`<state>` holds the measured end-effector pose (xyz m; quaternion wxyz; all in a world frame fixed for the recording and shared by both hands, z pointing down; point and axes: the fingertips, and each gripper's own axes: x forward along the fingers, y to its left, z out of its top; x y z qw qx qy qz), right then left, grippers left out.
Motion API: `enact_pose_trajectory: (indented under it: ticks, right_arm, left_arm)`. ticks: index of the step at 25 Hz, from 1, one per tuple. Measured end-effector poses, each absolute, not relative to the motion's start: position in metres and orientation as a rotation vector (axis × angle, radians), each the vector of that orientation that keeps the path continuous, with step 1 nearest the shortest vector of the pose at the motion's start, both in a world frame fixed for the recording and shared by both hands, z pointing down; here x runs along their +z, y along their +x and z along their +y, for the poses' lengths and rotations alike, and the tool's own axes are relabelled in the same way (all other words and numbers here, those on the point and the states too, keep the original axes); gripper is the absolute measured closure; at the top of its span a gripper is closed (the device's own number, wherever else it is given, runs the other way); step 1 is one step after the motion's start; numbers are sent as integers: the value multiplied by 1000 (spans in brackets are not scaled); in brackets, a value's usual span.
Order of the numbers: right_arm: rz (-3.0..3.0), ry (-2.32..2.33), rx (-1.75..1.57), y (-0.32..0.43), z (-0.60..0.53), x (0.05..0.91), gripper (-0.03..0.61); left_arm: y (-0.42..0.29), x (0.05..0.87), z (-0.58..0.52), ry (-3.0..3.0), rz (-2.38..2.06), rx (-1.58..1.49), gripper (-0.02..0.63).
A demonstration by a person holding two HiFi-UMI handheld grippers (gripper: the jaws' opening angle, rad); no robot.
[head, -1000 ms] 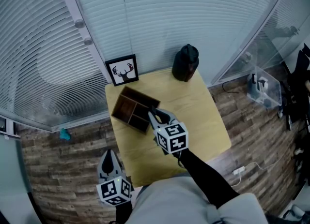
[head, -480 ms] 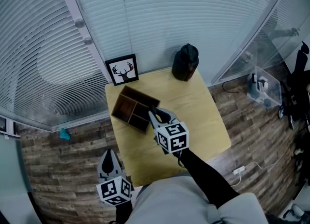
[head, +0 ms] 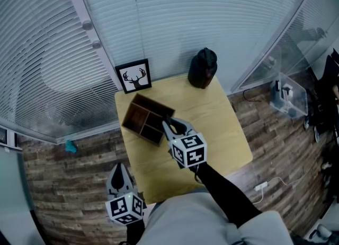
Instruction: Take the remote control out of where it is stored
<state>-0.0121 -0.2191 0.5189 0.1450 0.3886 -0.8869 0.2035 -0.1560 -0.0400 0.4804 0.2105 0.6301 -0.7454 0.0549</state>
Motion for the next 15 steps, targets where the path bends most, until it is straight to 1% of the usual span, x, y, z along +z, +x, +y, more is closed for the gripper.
enact_pose_trajectory:
  ticks: [15]
  right_arm:
    - [-2569, 1127, 588, -11, -219, 514, 505]
  left_arm:
    - [-157, 479, -40, 1751, -2075, 145, 605]
